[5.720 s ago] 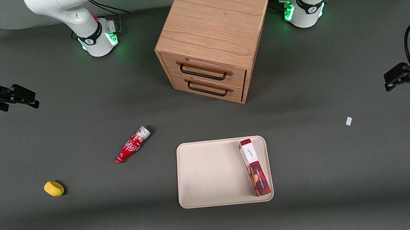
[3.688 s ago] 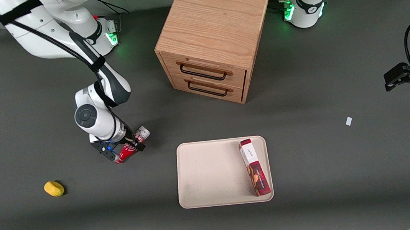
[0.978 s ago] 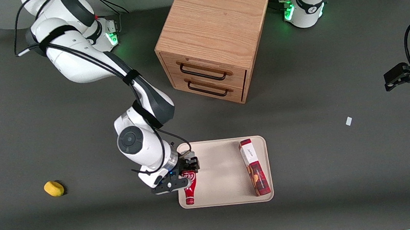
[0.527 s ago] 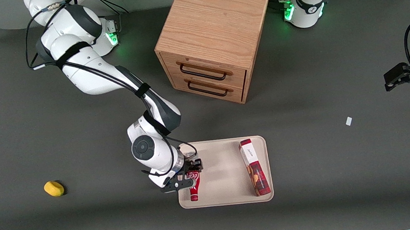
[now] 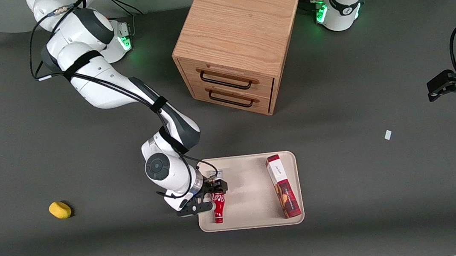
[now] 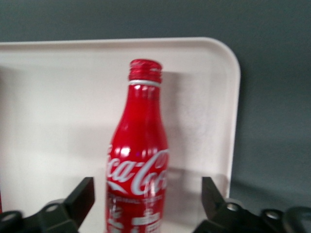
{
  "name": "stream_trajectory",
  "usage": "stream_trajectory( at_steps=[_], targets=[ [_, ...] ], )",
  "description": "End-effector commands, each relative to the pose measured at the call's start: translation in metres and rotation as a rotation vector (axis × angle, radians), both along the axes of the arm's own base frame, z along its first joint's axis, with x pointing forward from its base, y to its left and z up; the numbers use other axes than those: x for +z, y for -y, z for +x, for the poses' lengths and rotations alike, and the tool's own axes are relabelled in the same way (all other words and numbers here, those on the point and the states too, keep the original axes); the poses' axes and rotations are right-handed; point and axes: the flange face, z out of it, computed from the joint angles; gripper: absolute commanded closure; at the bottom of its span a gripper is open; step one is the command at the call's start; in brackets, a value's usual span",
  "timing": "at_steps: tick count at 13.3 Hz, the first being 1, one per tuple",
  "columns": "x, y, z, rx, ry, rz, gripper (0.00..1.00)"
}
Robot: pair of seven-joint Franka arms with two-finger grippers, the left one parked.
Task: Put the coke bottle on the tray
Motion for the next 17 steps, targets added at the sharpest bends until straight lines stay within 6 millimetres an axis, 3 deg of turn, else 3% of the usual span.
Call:
stream_trajectory(
  at_steps=[1, 4, 7, 11, 13, 15, 17],
  targets=[
    [0.038, 0.006, -0.005, 0.016, 0.024, -0.020, 0.00],
    [0.104, 0.056, -0.007, -0.006, -0.007, -0.088, 0.00],
    [0.180, 0.129, -0.011, -0.049, -0.044, -0.192, 0.00],
    [0.240, 0.232, -0.021, -0.069, -0.100, -0.270, 0.00],
    [0.270, 0.271, -0.035, -0.067, -0.087, -0.257, 0.00],
    [0.290, 0.297, -0.058, -0.095, -0.090, -0.250, 0.00],
    [0.311, 0.307, -0.087, -0.104, -0.107, -0.258, 0.00]
  ],
)
